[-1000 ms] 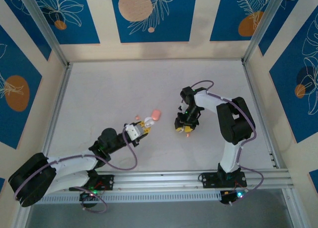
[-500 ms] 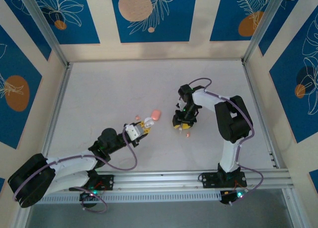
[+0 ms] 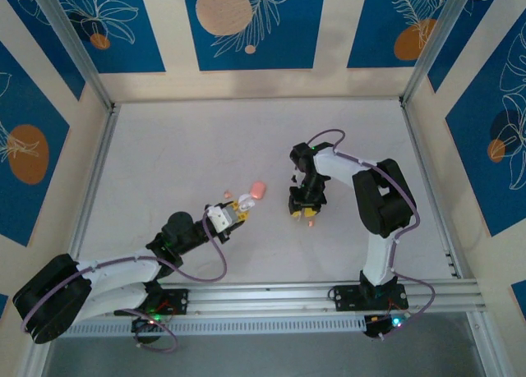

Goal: Insert the wireless bluetooth earbuds into the charging case

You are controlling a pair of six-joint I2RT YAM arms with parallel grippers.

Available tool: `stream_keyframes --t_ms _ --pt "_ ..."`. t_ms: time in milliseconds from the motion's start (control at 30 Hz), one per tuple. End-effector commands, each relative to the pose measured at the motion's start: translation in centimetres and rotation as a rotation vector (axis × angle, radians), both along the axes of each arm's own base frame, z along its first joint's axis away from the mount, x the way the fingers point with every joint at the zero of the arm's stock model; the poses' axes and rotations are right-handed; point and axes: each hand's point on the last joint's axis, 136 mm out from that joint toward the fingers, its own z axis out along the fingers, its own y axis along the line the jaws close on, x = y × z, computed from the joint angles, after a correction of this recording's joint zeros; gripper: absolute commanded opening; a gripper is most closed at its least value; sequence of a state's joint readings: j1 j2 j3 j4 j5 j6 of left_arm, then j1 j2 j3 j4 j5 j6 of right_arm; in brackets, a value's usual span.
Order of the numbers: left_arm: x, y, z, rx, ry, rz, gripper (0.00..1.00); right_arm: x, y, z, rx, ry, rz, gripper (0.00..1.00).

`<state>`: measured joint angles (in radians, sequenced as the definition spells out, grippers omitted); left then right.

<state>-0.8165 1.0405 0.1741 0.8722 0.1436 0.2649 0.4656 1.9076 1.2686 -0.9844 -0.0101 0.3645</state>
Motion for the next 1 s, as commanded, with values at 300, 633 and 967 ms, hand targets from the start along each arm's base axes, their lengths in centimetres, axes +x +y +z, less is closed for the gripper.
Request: stream_keyframes --t_ms 300,633,967 --pt "-0.2 -0.1 0.6 -0.003 -0.023 -0.004 0.16 1.4 1.0 -0.5 0.006 -0.028 0.01 0.35" --pt "-0.3 -0.1 0.4 0.003 -0.018 -0.003 0.16 1.3 0.9 -1.1 -0.04 -0.014 0.033 0.32" --pt "-0.3 0.0 0.3 0.004 -0.017 -0.002 0.16 0.8 0.2 -1.7 -0.088 -0.007 0.045 0.31"
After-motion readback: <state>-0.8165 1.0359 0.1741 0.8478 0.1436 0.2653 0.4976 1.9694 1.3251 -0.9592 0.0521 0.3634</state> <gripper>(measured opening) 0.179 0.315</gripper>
